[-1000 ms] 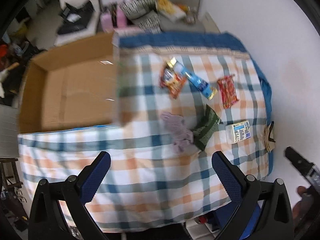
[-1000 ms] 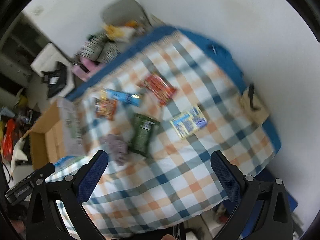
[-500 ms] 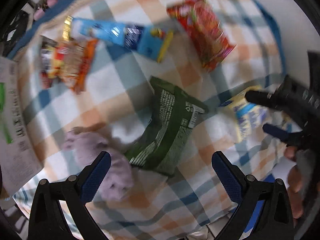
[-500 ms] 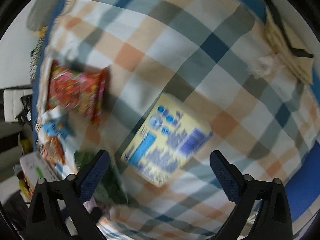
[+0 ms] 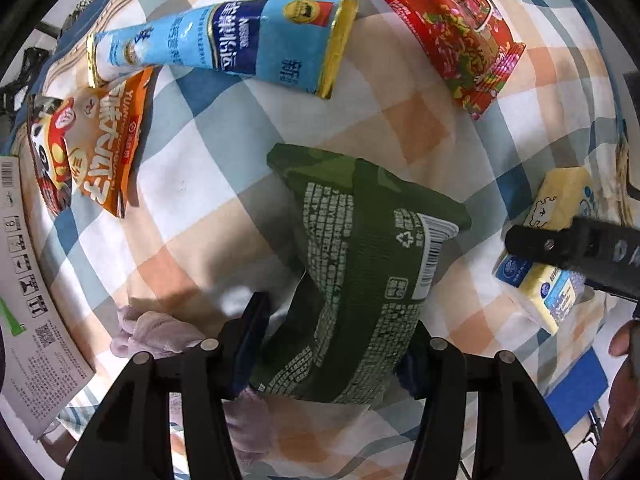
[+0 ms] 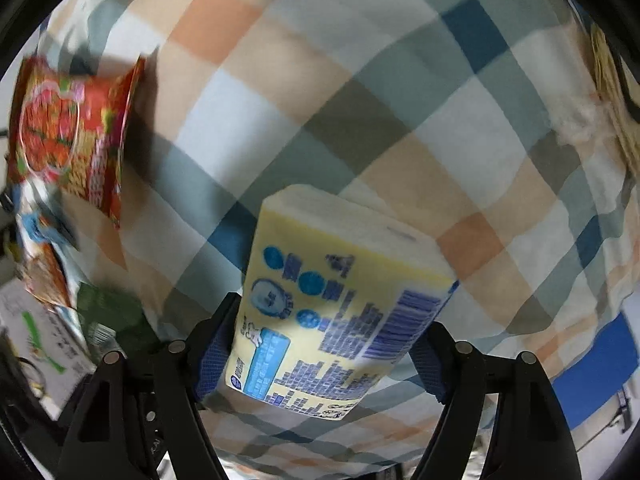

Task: Organize soft objects
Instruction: 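Carry both held items over the box and lower them inside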

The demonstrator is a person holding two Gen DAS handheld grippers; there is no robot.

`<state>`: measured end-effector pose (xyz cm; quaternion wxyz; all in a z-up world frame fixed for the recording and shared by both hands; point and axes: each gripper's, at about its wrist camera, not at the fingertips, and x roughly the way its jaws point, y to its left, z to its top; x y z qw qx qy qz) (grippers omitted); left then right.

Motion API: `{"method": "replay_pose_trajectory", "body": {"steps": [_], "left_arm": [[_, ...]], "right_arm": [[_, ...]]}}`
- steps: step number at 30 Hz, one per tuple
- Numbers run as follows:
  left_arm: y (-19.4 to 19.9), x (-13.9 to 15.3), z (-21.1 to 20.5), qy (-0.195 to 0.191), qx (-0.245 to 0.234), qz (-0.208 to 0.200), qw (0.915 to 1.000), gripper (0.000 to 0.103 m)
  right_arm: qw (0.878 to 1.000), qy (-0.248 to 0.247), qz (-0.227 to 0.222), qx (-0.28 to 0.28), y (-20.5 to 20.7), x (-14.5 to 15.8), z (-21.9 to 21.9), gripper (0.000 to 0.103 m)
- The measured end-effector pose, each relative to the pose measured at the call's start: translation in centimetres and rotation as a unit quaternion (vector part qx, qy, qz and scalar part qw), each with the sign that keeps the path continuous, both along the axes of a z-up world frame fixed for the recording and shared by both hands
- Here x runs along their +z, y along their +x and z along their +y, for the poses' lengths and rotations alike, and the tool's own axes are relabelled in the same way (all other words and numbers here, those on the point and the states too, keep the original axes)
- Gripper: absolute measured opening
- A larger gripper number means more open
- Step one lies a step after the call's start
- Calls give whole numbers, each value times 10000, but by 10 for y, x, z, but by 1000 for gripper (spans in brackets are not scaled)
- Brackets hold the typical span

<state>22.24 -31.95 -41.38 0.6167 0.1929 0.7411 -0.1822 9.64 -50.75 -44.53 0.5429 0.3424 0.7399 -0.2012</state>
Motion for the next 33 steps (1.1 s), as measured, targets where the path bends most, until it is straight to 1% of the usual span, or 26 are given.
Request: {"method": "replay_pose_trajectory", "body": {"steps": [1, 3, 4, 6, 7, 9, 11, 13, 17, 19, 21, 22, 23, 24, 25, 26, 27, 28, 30, 33], "left_arm": [[-1, -2, -4, -29, 37, -34, 10000, 48], [-13, 9, -4, -162, 128, -27, 9998, 40], [-12, 14, -2, -203, 174, -48, 9996, 38], [-16, 32, 10, -306, 231, -140, 9992, 36], [-15, 39, 12, -361, 258, -172, 9989, 35], [-15, 54, 21, -424, 345, -231, 9982, 34], [-15, 73, 33, -478, 441, -372, 9972, 33], [-15, 89, 46, -574, 615, -434, 9955, 33], [-16, 128, 84, -790, 969, -583, 9904, 33], [-14, 151, 107, -963, 1150, -682, 9863, 33], [-30, 167, 132, -1096, 1325, -827, 9816, 33], [-29, 179, 146, -1156, 1408, -916, 9790, 33], [-47, 192, 155, -1189, 1518, -999, 9761, 33], [-56, 196, 171, -1251, 1628, -1071, 9728, 33], [-58, 208, 186, -1298, 1732, -1152, 9695, 33], [-60, 213, 198, -1305, 1862, -1243, 9658, 33], [-59, 216, 212, -1310, 1997, -1313, 9621, 33], [-57, 222, 227, -1335, 2119, -1368, 9584, 33], [-52, 233, 259, -1316, 2428, -1455, 9500, 33], [-33, 237, 304, -1278, 2802, -1465, 9400, 33]], "right_arm": [[9999, -63, 29, 111, 2, 0, 6, 78], [9995, -131, -15, 285, 1, 4, 18, 76], [9994, -151, -34, 318, 0, 6, 22, 72], [9988, -227, -129, 424, -5, 14, 35, 70], [9985, -237, -185, 463, -9, 15, 32, 69], [9974, -278, -313, 579, -12, 26, 46, 69], [9961, -275, -460, 697, -19, 39, 59, 69], [9943, -220, -643, 821, -22, 53, 75, 69], [9888, -152, -977, 1116, -32, 85, 109, 69], [9848, -98, -1168, 1281, -31, 103, 123, 69], [9790, -50, -1376, 1504, -33, 122, 140, 69], [9755, -18, -1477, 1628, -27, 136, 152, 69], [9719, 16, -1573, 1749, -22, 147, 164, 69], [9668, 66, -1698, 1906, -20, 160, 182, 69], [9629, 105, -1786, 2021, -6, 167, 183, 69], [9585, 143, -1876, 2142, 4, 186, 187, 69], [9518, 192, -2008, 2311, 11, 199, 207, 69], [9471, 238, -2099, 2417, 24, 203, 210, 69], [9358, 332, -2297, 2655, 40, 224, 247, 69], [9215, 426, -2498, 2942, 65, 244, 292, 69]]}}
